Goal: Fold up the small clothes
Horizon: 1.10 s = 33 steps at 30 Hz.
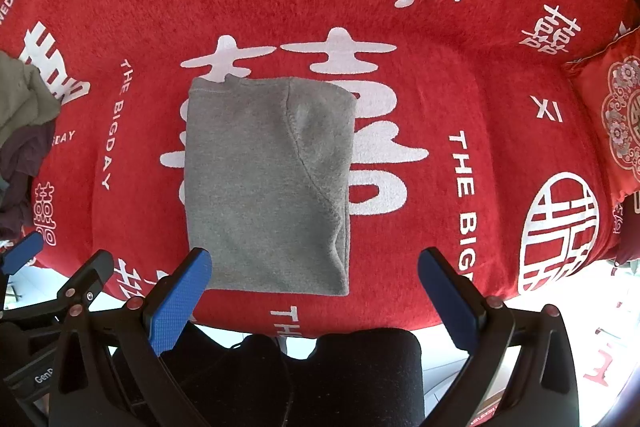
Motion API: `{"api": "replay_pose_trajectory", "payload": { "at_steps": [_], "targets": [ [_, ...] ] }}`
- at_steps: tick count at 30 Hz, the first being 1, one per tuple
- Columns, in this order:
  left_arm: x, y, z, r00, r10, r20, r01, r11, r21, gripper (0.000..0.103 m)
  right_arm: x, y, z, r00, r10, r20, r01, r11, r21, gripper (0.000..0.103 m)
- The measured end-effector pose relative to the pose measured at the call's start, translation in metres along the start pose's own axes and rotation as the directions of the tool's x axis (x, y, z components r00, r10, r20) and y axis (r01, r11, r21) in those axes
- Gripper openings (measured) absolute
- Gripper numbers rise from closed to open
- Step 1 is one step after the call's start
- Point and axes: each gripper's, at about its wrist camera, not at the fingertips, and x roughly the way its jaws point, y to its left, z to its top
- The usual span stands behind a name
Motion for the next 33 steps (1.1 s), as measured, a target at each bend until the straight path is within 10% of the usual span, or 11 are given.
{"api": "replay_pose_trajectory", "payload": {
  "at_steps": [33],
  "targets": [
    [0.0015, -0.0049, -0.0009, 1.0, 0.007, 0.006, -0.008, 1.0, 0.021, 0.103, 0.0006, -0.0045, 0.0033, 1.0, 0.0, -0.001, 0.0, 1.0, 0.0, 0.103]
  ]
}}
